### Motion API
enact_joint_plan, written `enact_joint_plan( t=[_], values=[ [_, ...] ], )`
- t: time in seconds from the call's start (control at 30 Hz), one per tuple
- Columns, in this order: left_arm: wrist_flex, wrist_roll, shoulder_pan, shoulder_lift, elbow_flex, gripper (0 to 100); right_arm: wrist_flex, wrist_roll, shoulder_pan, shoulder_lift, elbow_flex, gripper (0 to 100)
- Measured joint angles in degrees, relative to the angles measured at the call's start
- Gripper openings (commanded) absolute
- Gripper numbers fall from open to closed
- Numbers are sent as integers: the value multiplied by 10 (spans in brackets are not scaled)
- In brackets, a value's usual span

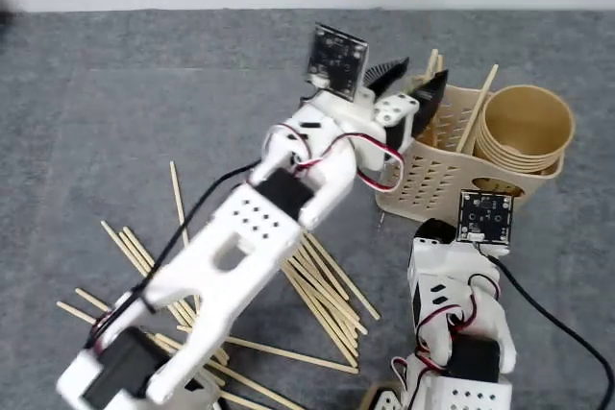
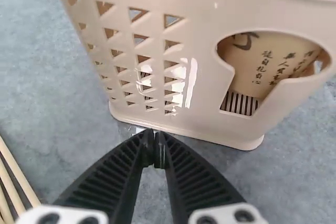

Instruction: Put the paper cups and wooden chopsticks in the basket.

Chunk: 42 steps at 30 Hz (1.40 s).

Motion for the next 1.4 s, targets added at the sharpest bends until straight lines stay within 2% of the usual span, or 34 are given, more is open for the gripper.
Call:
enact_joint_plan(
  t=[0.17,0.37,0.53,0.6,0.7,0.77,0.9,1.1,1.27,1.4],
  values=[
    [92,0,-46,-107,0,15,0,0,0,0,0,9],
    [282,0,-130,-186,0,15,0,0,0,0,0,9],
    [446,0,-221,-203,0,17,0,0,0,0,0,9],
    [504,0,-257,-203,0,46,0,0,0,0,0,9],
    [564,0,-309,-204,22,151,0,0,0,0,0,9],
    [580,0,-341,-204,60,178,0,0,0,0,0,9],
    [571,-20,-391,-204,143,143,0,0,0,0,0,9],
    [520,-48,-400,-204,249,140,0,0,0,0,0,9],
    [507,-48,-404,-189,265,137,0,0,0,0,0,9],
    [505,-48,-404,-95,241,137,0,0,-1,0,0,9]
  ],
)
